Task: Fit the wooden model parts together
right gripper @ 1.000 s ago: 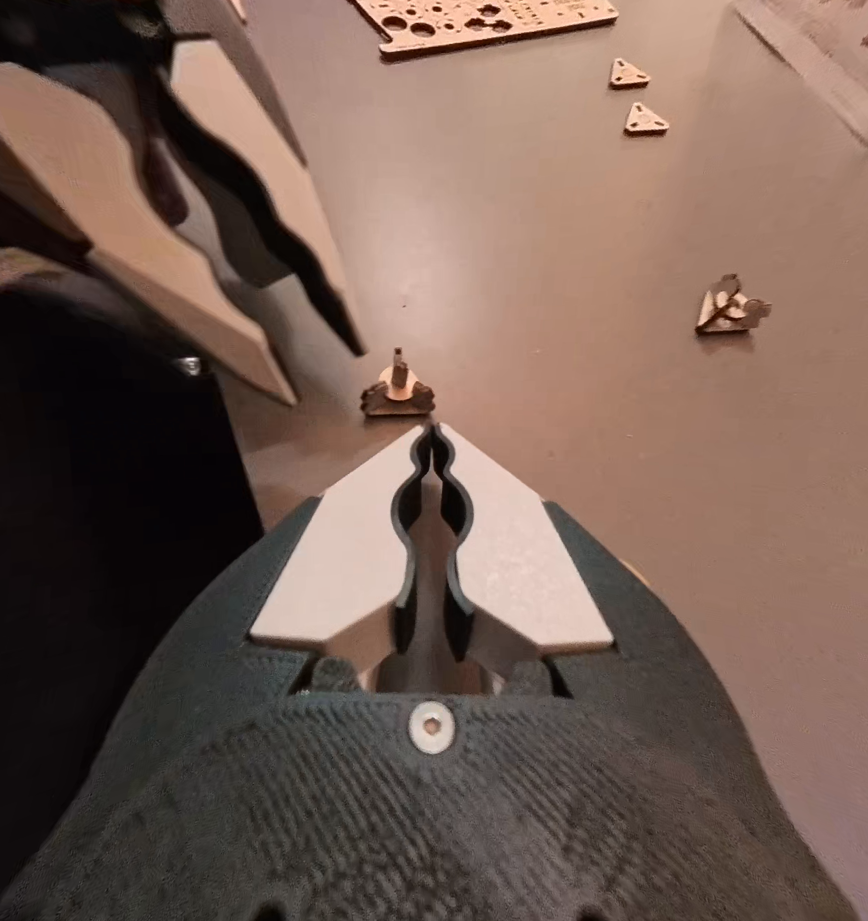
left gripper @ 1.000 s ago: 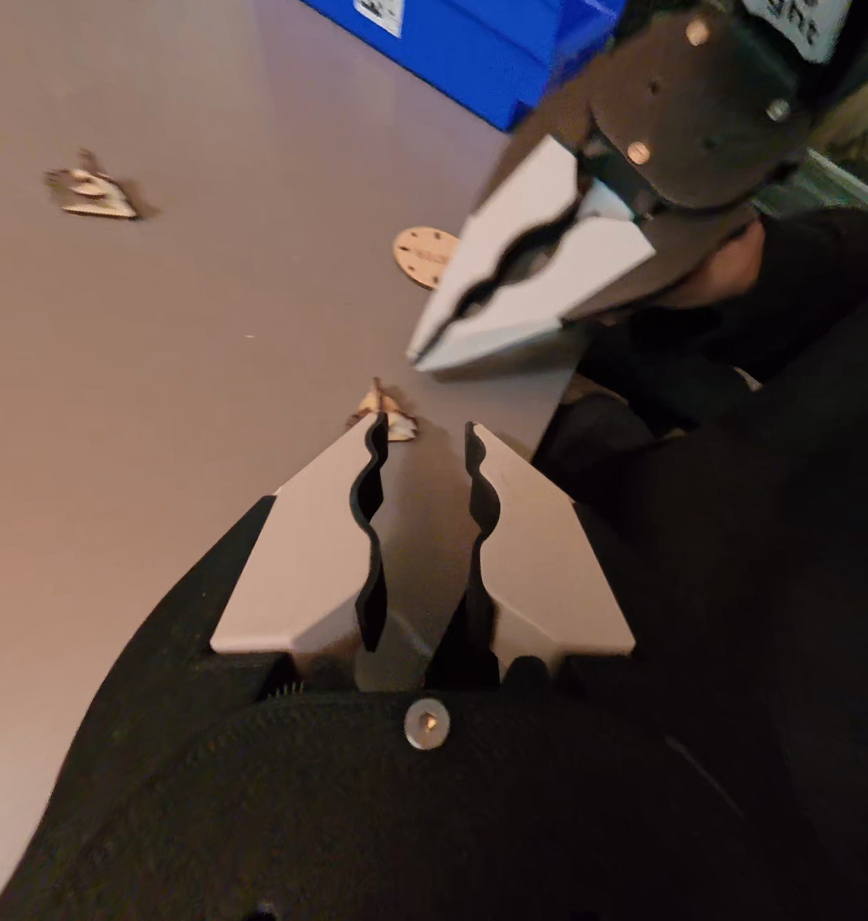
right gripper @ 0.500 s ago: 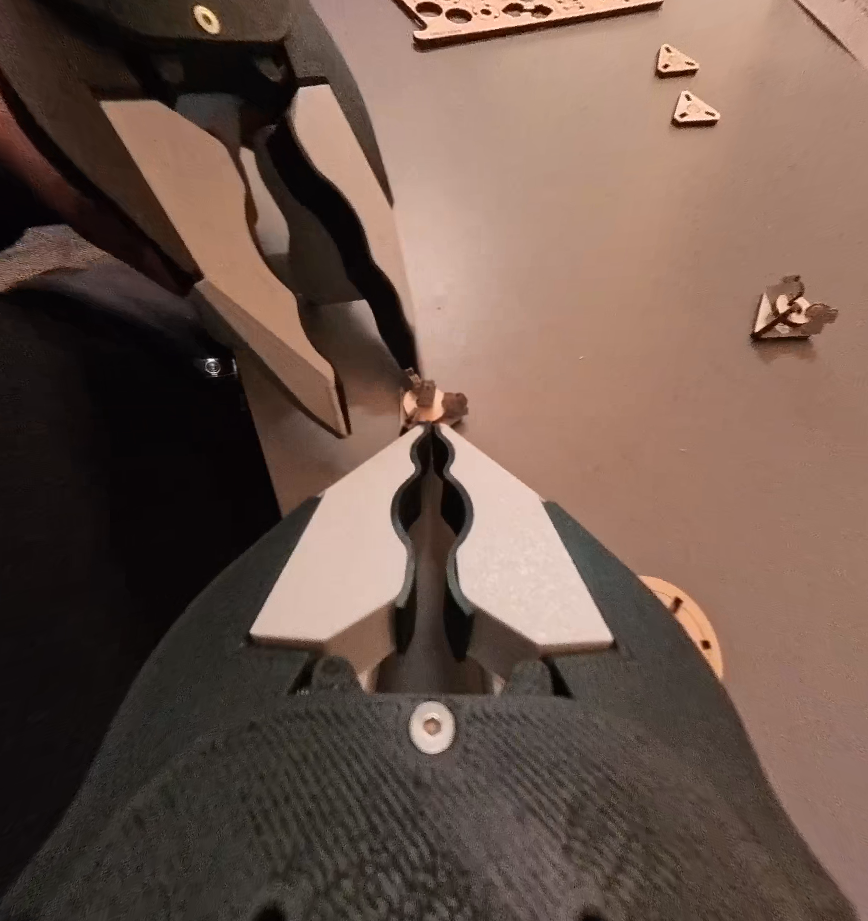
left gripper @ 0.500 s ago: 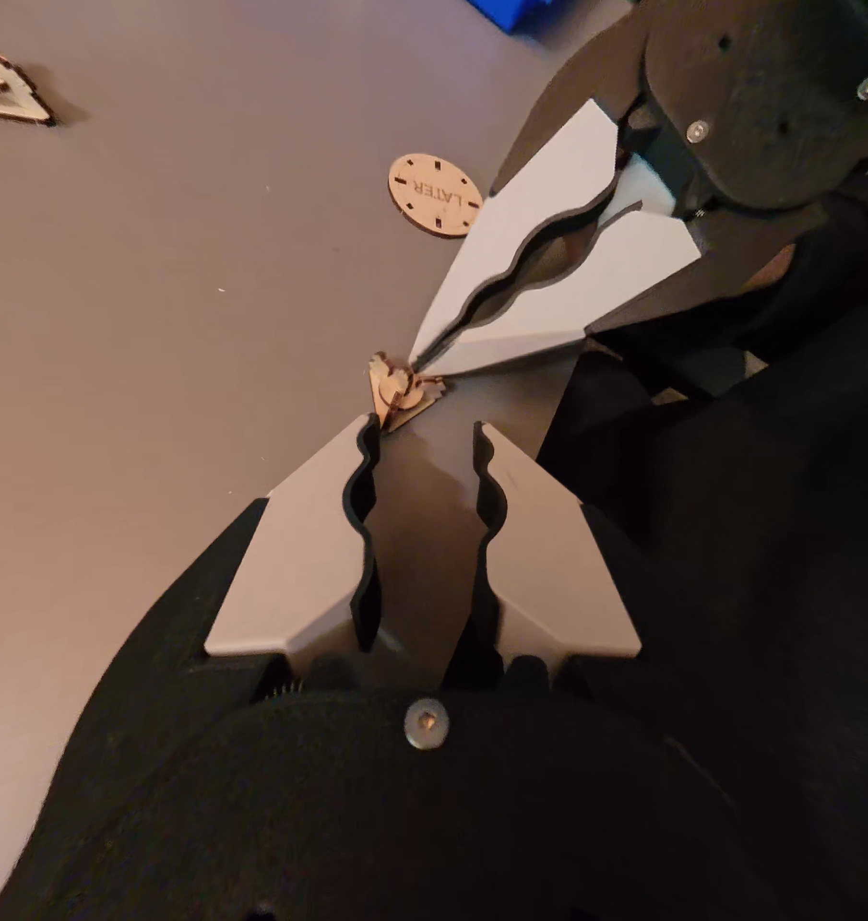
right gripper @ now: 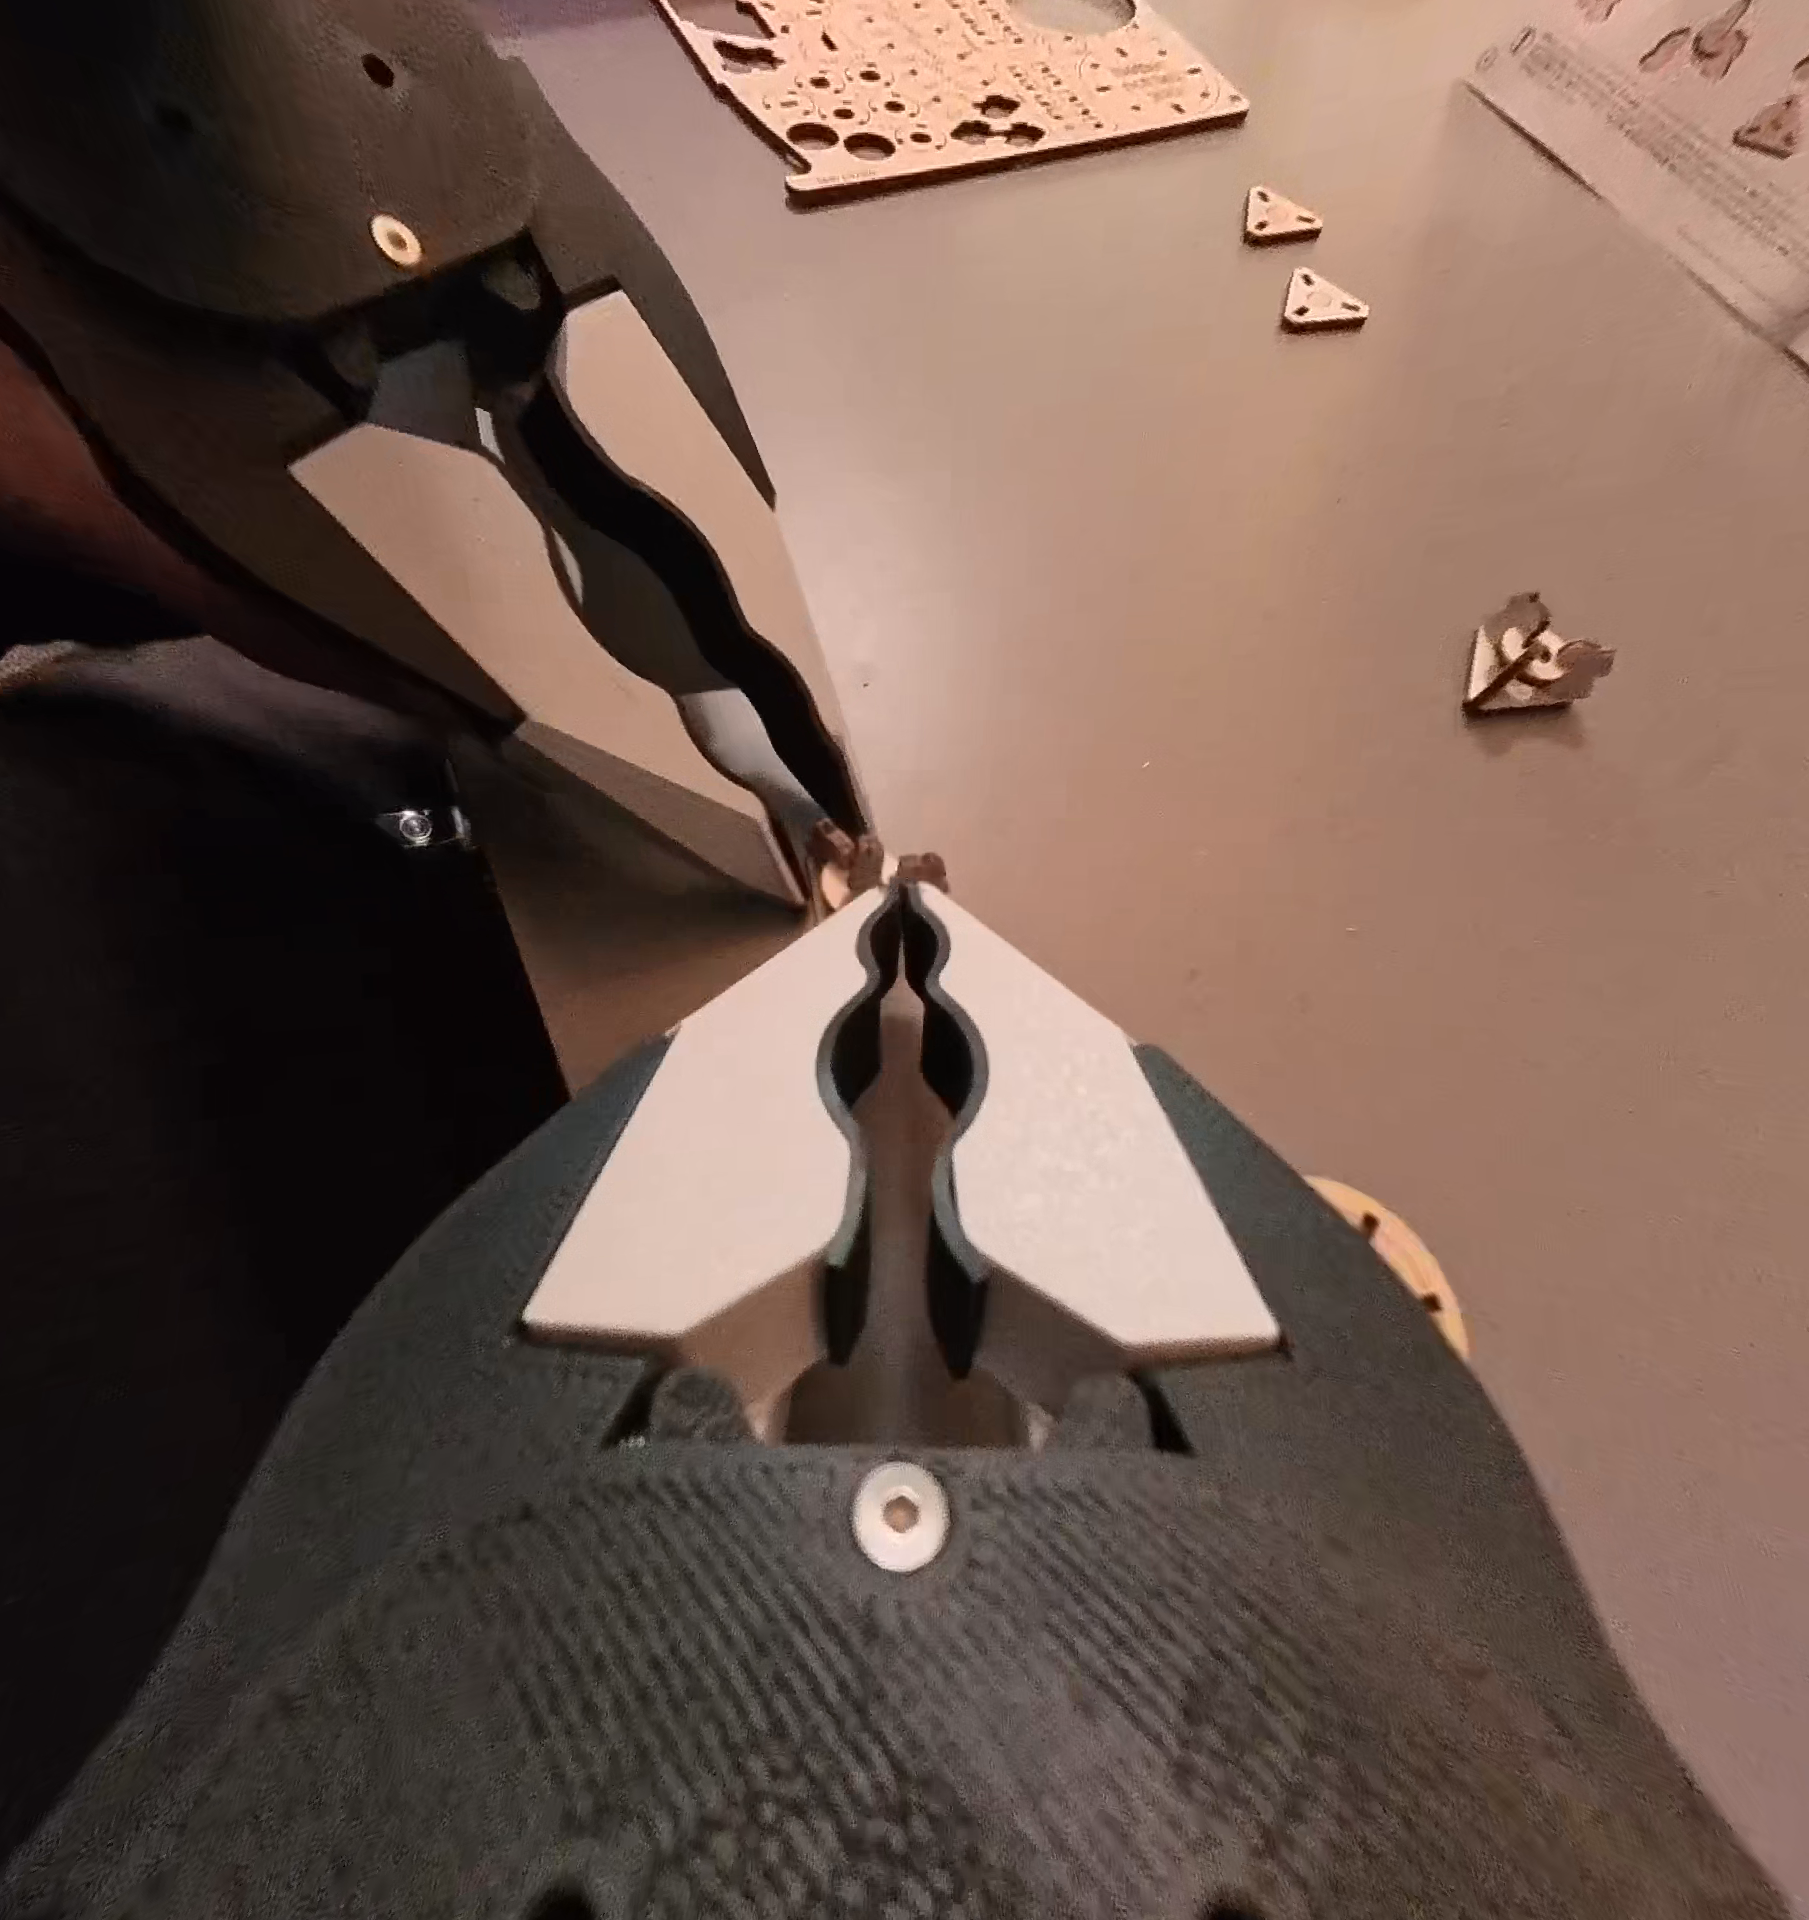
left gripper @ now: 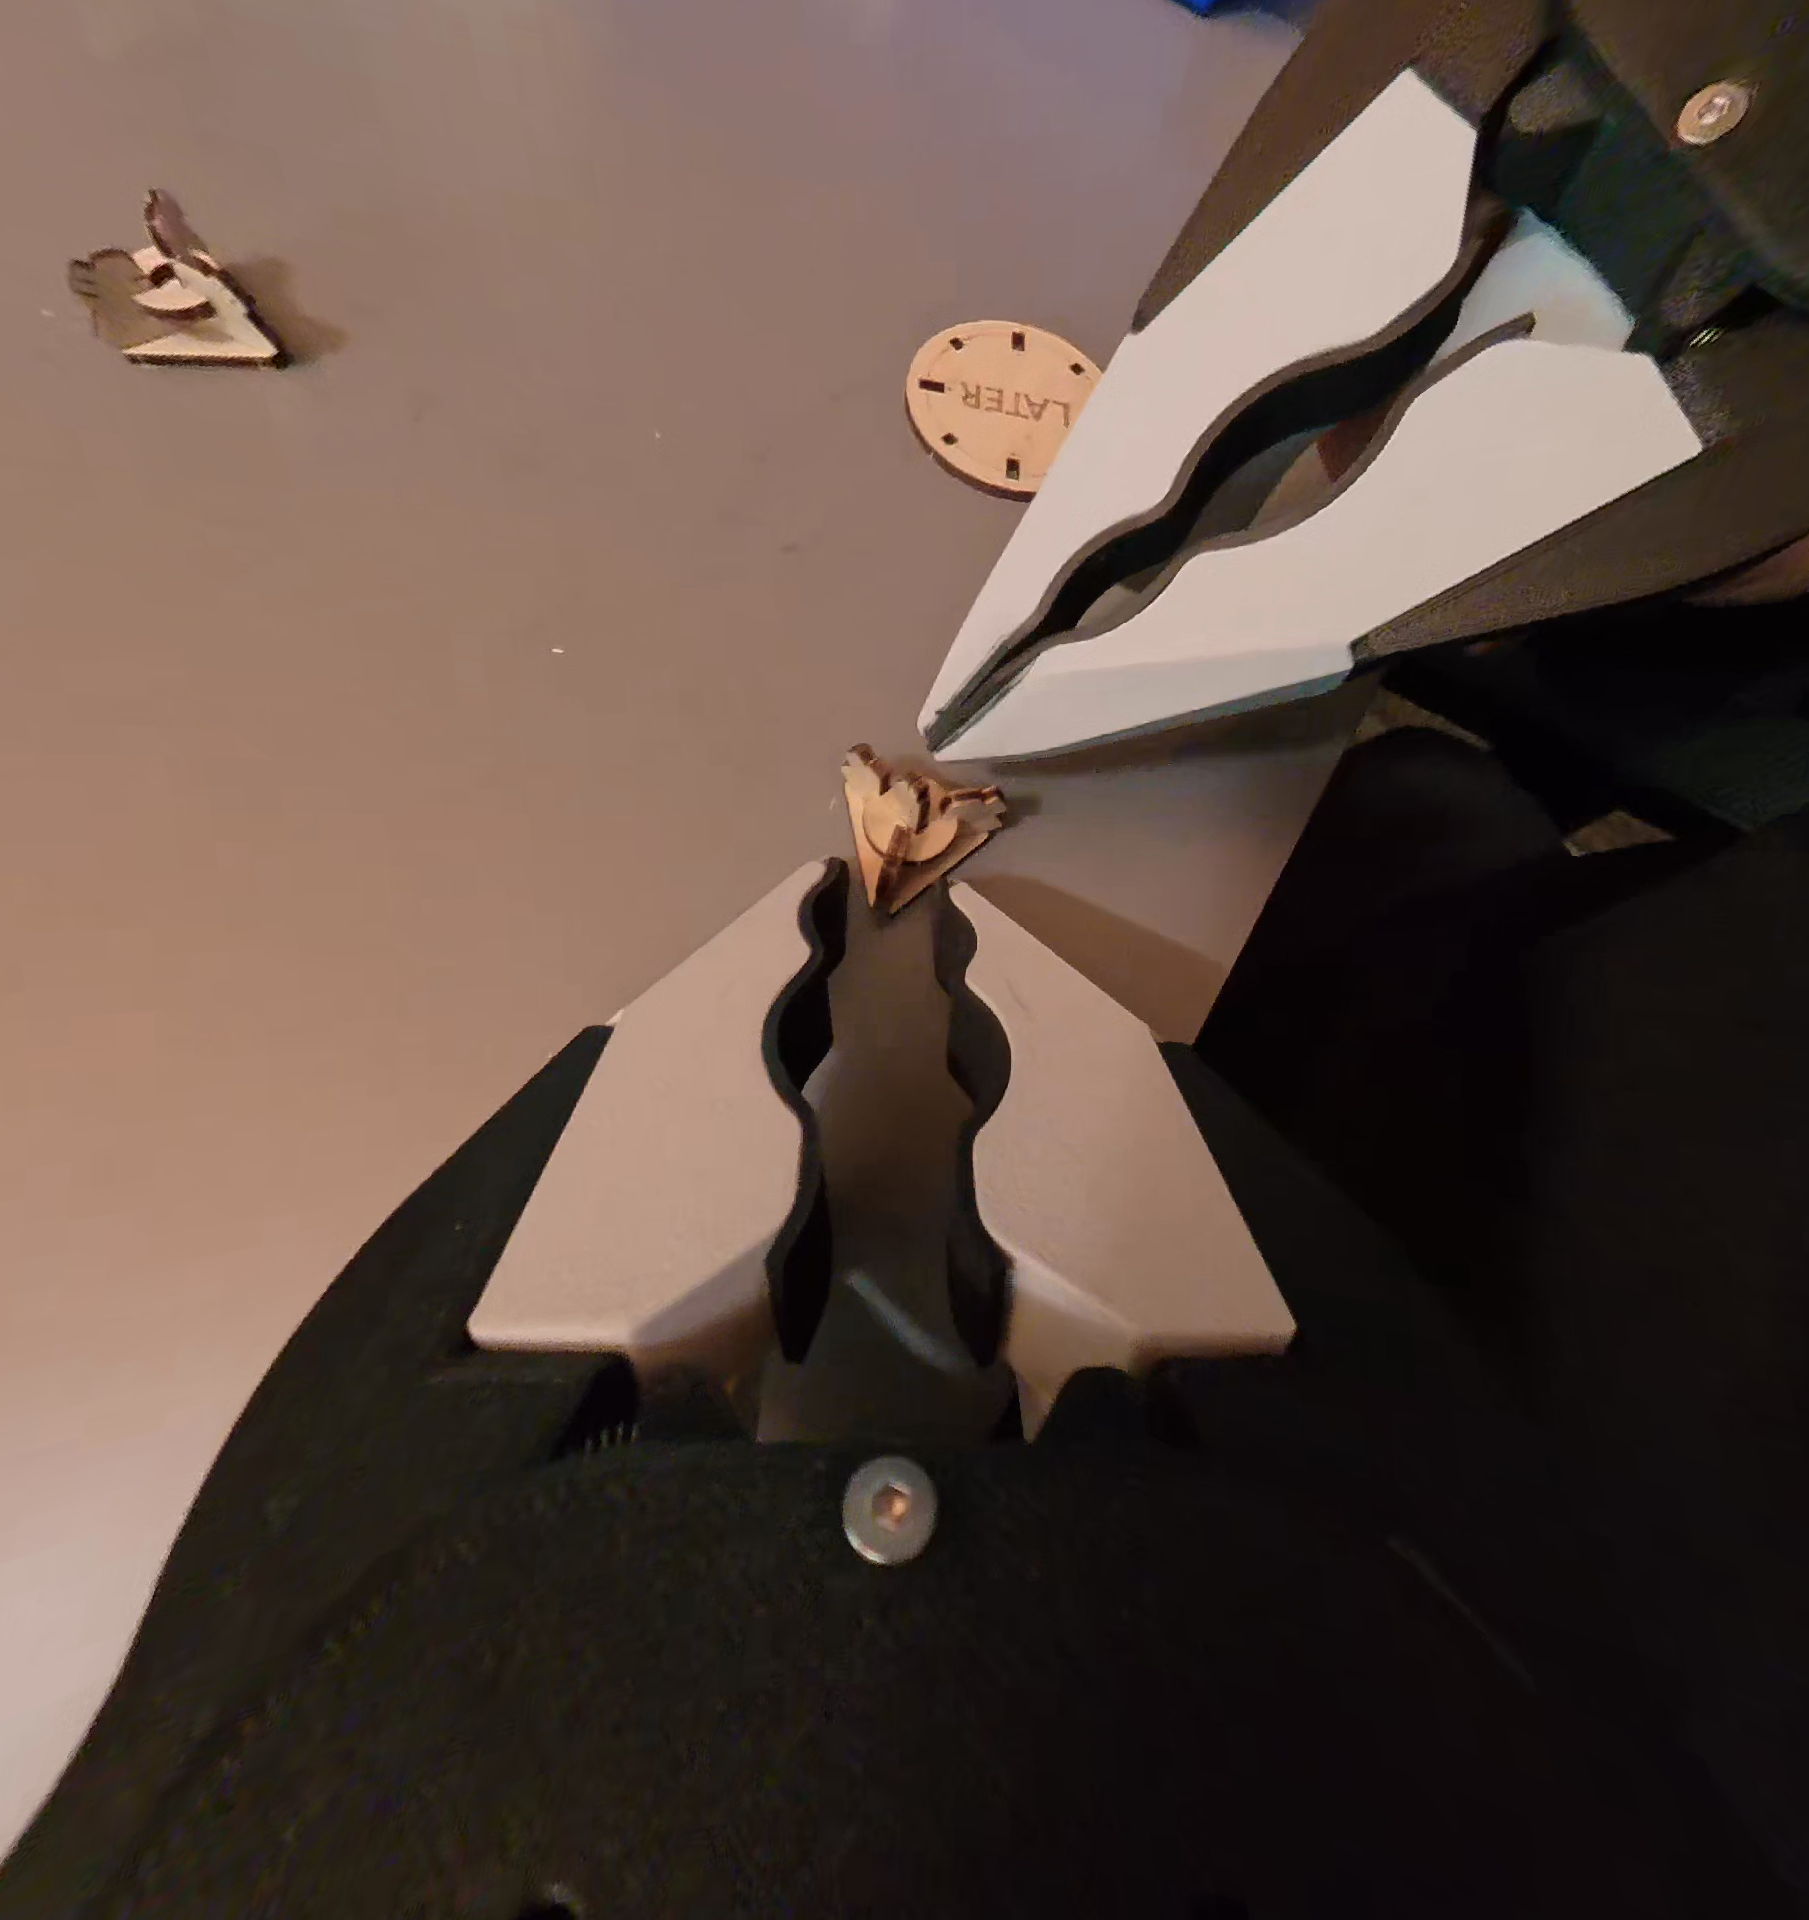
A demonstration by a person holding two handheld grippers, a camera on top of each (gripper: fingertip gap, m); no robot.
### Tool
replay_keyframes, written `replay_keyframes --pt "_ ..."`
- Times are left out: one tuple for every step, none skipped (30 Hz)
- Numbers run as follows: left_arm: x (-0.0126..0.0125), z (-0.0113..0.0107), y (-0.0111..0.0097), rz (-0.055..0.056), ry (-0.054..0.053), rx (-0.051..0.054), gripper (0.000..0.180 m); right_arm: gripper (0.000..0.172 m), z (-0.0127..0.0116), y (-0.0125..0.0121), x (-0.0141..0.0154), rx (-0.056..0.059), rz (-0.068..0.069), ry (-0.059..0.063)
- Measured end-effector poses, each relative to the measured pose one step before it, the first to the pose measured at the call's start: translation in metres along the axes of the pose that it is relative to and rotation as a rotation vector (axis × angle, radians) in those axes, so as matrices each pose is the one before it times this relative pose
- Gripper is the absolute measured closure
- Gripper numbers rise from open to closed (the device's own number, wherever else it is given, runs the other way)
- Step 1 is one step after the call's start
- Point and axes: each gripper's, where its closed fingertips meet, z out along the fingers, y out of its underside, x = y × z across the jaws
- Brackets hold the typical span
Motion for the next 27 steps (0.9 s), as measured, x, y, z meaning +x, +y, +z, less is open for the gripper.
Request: replay_keyframes --pt "0.00068 0.00077 -0.0002 0.003 0.0001 -0.0017 0.167 0.172 -0.00133 -0.00117 0.00072 0.0098 0.0057 0.0052" --pt "0.00088 0.00064 -0.00036 0.0044 0.0004 0.0005 0.169 0.172 -0.00175 -0.00179 0.001 0.0118 0.0044 0.0044" --pt "0.00106 0.00063 -0.00036 0.0039 0.0001 0.001 0.171 0.172 -0.00096 -0.0001 0.00083 0.0013 0.008 0.0001" --pt "0.00055 0.00059 -0.00055 0.0032 -0.0021 0.0015 0.171 0.172 0.0 0.0019 0.00038 -0.0104 0.0097 -0.0047" --pt "-0.00012 0.00064 -0.00048 0.0016 -0.0065 0.0013 0.172 0.172 0.00045 0.0024 -0.0003 -0.013 0.0088 -0.0073" --pt "-0.0001 0.00048 -0.00032 0.001 -0.0056 0.0006 0.172 0.172 0.00028 0.00153 -0.00032 -0.0082 0.0054 -0.0032" --pt "-0.00002 0.00033 -0.00023 0.0014 -0.0043 0.0008 0.172 0.172 -0.00001 0.0008 0.00024 -0.0061 0.0006 0.0032" --pt "0.00004 0.00007 -0.00019 0.0019 -0.0034 0.0012 0.173 0.172 -0.0001 0.00093 0.00068 -0.0085 -0.0026 0.0063" --pt "-0.00009 0.00008 -0.00003 0.0024 -0.003 0.0005 0.173 0.172 0.00012 0.00058 0.00129 -0.0065 -0.004 0.0094" --pt "-0.00003 0.00003 -0.00003 0.0001 -0.0022 0.0006 0.173 0.172 -0.00011 -0.00014 0.00145 -0.0005 -0.0038 0.0099" --pt "-0.00006 0.0001 -0.00013 -0.0017 -0.0019 0.0007 0.173 0.172 -0.00029 -0.00066 0.00063 0.0028 -0.0005 0.0053" --pt "-0.0001 0.00005 -0.0001 -0.0016 -0.0015 0.0007 0.173 0.172 -0.00071 -0.00171 -0.00022 0.0069 0.0025 0.0" --pt "-0.00007 0.00012 -0.00016 -0.001 -0.0016 0.0009 0.173 0.172 -0.00151 -0.00318 -0.00087 0.0142 0.0023 -0.0018" --pt "-0.0001 0.00009 -0.0001 -0.0012 -0.0019 0.0005 0.173 0.172 -0.002 -0.0044 -0.00097 0.0199 -0.0005 0.0004" --pt "-0.00009 0.00009 -0.00012 -0.0013 -0.0009 0.0005 0.173 0.172 -0.00222 -0.00498 -0.00069 0.023 -0.0032 0.0026" --pt "-0.00002 0.00011 -0.00016 -0.0014 -0.0004 0.0007 0.173 0.172 -0.00195 -0.00466 -0.00065 0.0221 -0.0035 0.0029" --pt "-0.00011 0.00003 -0.00008 -0.0011 -0.0003 0.0004 0.173 0.172 -0.00027 -0.00182 -0.00086 0.0076 -0.0021 0.0" --pt "-0.00005 0.00012 -0.00013 -0.0011 -0.0001 0.0001 0.173 0.172 0.00264 0.00441 -0.00107 -0.0266 -0.0033 -0.0037" --pt "0.00005 -0.00004 -0.00011 -0.001 -0.0003 0.0003 0.173 0.172 0.00569 0.00998 -0.0006 -0.0535 -0.006 -0.002" --pt "-0.00004 0.00017 -0.00008 -0.0016 -0.0005 0.0007 0.174 0.172 0.00418 0.00603 -0.00008 -0.0287 -0.0006 -0.0005" --pt "0.00009 -0.00005 -0.00002 -0.0003 0.0006 0.0008 0.174 0.172 -0.00013 -0.00018 0.00025 -0.0017 0.004 -0.0026" --pt "0.00005 0.00004 0.0 -0.0004 -0.0004 -0.0002 0.175 0.172 -0.00225 -0.00167 0.00232 -0.0008 -0.0019 0.0079" --pt "-0.00007 0.0 -0.00012 0.0006 -0.0018 0.0003 0.175 0.172 -0.0045 -0.00576 0.00348 0.0284 -0.0049 0.0187" --pt "-0.00005 0.00004 -0.00004 0.0006 -0.002 0.0007 0.175 0.172 -0.00538 -0.00713 0.00206 0.0357 0.0004 0.0082" --pt "-0.00006 0.00008 -0.00009 -0.0004 -0.0012 0.0004 0.175 0.172 -0.00364 -0.00415 -0.00004 0.0162 0.0097 -0.0064" --pt "0.00003 0.00019 -0.00018 -0.0011 0.0 0.0003 0.175 0.172 -0.00123 -0.00087 -0.00151 0.0006 0.0103 -0.013" --pt "0.00002 0.00012 -0.0001 -0.0007 -0.0003 0.0001 0.175 0.172 0.00226 0.0044 -0.00179 -0.0222 0.0041 -0.009"
